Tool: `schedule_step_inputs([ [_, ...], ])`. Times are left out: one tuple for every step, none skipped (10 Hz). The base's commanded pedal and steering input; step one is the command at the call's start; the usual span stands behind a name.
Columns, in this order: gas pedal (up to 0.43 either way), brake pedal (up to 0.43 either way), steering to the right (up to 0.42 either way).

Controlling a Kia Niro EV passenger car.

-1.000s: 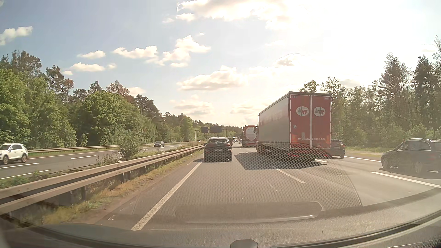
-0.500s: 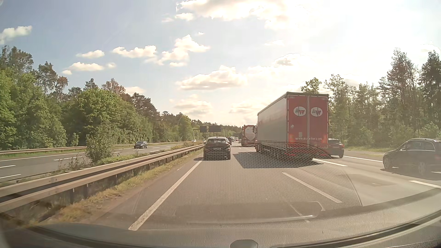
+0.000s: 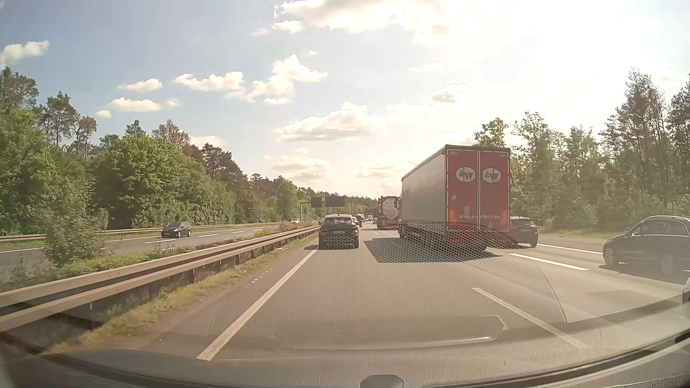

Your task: Follow the waypoints while adhering to traffic rules and regulations

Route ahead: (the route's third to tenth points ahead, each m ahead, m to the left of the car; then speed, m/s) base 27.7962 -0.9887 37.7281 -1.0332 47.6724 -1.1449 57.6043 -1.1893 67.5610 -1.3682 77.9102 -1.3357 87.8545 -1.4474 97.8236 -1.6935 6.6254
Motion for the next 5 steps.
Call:
schedule_step_inputs([
  [0.110, 0.000, -0.002],
  [0.110, 0.000, -0.002],
  [0.110, 0.000, -0.002],
  [0.110, 0.000, -0.002],
  [0.110, 0.000, -0.002],
])
